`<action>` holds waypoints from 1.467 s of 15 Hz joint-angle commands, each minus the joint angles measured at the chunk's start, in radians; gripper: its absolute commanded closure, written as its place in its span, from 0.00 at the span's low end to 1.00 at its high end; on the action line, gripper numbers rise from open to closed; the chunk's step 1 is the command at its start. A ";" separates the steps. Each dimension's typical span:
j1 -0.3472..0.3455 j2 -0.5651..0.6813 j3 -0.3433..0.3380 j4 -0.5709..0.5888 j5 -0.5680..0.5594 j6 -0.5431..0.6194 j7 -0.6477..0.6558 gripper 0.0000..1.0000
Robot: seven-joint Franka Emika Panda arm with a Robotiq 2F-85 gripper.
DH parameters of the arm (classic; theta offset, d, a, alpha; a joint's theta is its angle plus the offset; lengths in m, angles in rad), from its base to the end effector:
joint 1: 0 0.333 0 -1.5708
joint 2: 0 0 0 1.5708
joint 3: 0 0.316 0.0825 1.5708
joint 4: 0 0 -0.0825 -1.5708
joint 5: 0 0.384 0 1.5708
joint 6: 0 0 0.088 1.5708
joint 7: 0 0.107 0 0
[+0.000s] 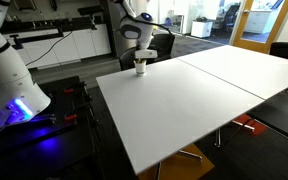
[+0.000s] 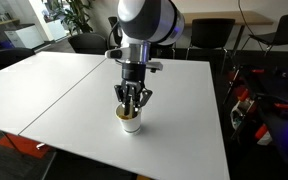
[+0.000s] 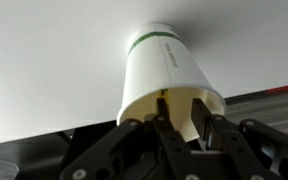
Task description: Remove the object from the white cup and place it on the table
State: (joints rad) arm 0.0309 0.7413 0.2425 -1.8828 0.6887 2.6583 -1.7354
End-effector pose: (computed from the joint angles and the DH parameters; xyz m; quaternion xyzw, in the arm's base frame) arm 0.6077 0.1477 0.1195 -0.7647 -0.5980 -0.1651 0.1744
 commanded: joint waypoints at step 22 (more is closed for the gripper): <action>-0.220 -0.004 0.239 -0.024 -0.078 0.079 0.027 0.98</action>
State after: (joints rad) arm -0.1362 0.7828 0.4304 -1.8424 0.5866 2.6778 -1.6825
